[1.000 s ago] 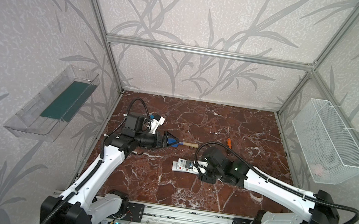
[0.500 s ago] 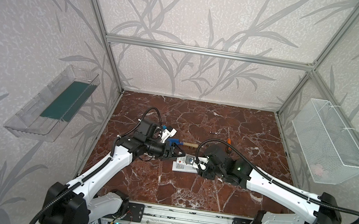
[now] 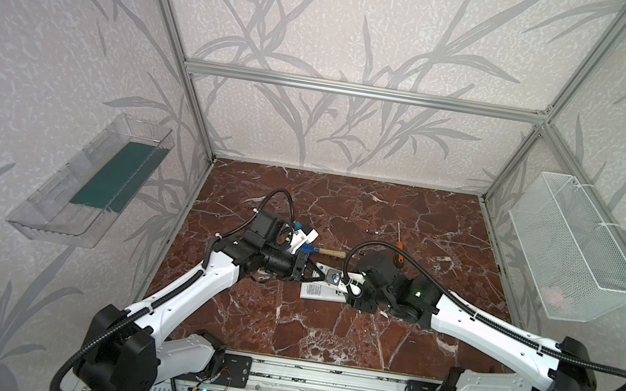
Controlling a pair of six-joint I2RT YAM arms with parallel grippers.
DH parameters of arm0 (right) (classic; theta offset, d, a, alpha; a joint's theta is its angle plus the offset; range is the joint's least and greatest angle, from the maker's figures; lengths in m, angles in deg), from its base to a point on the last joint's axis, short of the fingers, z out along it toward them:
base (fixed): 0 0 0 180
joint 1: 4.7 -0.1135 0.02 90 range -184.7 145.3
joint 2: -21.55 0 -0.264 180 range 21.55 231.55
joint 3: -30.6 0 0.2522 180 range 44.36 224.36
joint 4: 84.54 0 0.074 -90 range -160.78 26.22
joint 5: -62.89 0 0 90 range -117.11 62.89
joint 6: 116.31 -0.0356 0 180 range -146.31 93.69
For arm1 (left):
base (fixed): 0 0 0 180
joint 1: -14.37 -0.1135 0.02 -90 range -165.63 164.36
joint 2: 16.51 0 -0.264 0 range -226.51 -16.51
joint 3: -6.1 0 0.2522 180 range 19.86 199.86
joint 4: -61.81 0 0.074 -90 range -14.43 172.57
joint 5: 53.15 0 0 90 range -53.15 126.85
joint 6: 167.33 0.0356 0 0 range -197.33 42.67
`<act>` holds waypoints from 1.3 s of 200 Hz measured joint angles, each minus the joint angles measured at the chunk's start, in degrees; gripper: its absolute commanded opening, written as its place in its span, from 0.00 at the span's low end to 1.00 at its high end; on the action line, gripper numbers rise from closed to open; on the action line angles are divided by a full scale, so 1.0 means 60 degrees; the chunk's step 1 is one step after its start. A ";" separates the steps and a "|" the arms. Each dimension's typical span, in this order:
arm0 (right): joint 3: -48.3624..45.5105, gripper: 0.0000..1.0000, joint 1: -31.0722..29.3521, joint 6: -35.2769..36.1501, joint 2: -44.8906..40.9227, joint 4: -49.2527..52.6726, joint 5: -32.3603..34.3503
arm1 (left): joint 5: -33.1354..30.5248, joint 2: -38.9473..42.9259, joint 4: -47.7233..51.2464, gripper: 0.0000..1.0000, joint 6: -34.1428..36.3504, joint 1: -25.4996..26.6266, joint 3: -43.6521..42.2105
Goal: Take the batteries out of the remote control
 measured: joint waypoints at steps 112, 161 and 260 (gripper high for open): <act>-0.0007 0.99 0.3111 -0.4892 -0.2787 0.0007 -0.2178 | -0.4000 -0.0055 0.4371 0.10 0.2721 0.0492 0.2277; 0.0240 0.99 0.6182 -0.8032 -0.2612 0.0718 -0.6258 | -0.4401 0.1501 0.4153 0.00 0.4605 0.1257 0.2142; -0.0823 0.99 0.6084 -1.3526 -0.2291 0.0240 -0.8703 | -0.6043 0.4998 0.0459 0.00 0.9635 0.3093 -0.0572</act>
